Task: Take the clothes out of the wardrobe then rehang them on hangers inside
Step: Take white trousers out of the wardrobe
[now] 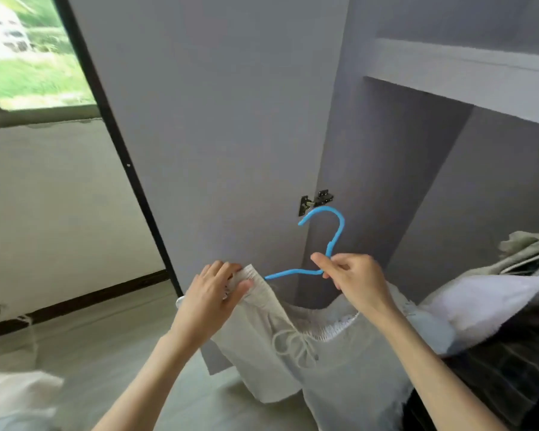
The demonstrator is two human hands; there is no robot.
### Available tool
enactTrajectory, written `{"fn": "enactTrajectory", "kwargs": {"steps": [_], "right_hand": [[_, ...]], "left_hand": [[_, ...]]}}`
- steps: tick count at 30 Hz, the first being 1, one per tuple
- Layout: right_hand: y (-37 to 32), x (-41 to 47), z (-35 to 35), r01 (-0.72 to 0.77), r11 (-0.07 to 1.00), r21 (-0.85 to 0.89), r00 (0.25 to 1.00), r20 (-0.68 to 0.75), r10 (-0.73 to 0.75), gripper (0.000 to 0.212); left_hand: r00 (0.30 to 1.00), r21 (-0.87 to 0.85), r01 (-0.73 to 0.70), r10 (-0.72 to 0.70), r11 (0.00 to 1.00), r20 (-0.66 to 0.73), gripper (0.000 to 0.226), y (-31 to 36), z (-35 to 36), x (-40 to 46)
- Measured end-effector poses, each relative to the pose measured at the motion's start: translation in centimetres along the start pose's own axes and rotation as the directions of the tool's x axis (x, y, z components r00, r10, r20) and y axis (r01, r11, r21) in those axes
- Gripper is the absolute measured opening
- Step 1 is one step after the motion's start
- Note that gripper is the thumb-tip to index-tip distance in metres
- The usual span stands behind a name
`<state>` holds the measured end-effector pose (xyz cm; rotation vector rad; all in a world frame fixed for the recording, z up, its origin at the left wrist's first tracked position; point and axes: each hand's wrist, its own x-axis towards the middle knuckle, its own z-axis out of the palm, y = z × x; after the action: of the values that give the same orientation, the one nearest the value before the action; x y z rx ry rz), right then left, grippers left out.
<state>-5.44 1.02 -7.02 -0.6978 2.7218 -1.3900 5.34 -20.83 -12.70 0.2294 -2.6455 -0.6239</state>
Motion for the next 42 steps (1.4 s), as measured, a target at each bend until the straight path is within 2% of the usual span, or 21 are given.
{"fn": "enactTrajectory", "kwargs": {"steps": [6,11,15,18,21,26,30,34,37,40,42], "right_hand": [[-6.1,-0.1,8.0,0.156,0.982,0.107,0.972,0.158,-0.172,0.058],[-13.0,-3.0,16.6,0.337,0.926,0.170,0.886,0.275,-0.373,0.047],[-18.8,-6.8,23.7,0.404,0.865,0.297,0.778,0.386,-0.496,0.046],[-22.9,-9.8,28.0,0.471,0.793,0.386,0.678,0.416,-0.606,0.042],[-26.5,-12.3,31.8,0.494,0.725,0.479,0.589,0.428,-0.685,0.046],[-32.6,-15.2,36.8,0.561,0.565,0.605,0.408,0.392,-0.825,0.077],[-39.5,-15.9,39.1,0.647,0.393,0.653,0.306,0.250,-0.919,0.058],[-46.1,-14.9,40.8,0.684,0.243,0.688,0.273,0.068,-0.960,0.046],[-50.1,-14.6,42.7,0.696,0.139,0.704,0.253,-0.059,-0.966,0.044],[-53.9,-15.1,44.7,0.613,0.133,0.779,0.272,-0.050,-0.961,0.052],[-56.5,-15.9,46.3,0.634,0.083,0.769,0.223,-0.080,-0.972,0.049]], "left_hand": [[0.948,0.045,0.284,-0.273,0.958,-0.165,0.064,-3.9,-6.5,-8.5],[0.838,0.063,0.467,-0.419,0.882,-0.349,0.061,-7.8,-12.1,-17.3],[0.669,0.150,0.671,-0.507,0.726,-0.543,0.059,-9.4,-16.1,-24.7],[0.554,0.143,0.764,-0.527,0.629,-0.645,0.058,-10.2,-18.6,-29.5],[0.424,0.119,0.855,-0.549,0.505,-0.720,0.066,-10.5,-20.5,-33.4],[0.233,0.015,0.917,-0.503,0.400,-0.832,0.057,-10.6,-24.3,-37.3],[0.129,0.008,0.951,-0.377,0.309,-0.917,0.057,-10.9,-29.4,-37.5],[-0.003,-0.071,0.965,-0.261,0.253,-0.965,0.062,-11.7,-35.5,-37.6],[-0.064,-0.106,0.970,-0.194,0.219,-0.979,0.062,-12.3,-39.7,-37.8],[-0.131,-0.158,0.968,-0.147,0.196,-0.981,0.064,-13.1,-43.4,-38.8],[-0.171,-0.194,0.958,-0.124,0.211,-0.977,0.064,-13.7,-45.8,-39.8]]}}
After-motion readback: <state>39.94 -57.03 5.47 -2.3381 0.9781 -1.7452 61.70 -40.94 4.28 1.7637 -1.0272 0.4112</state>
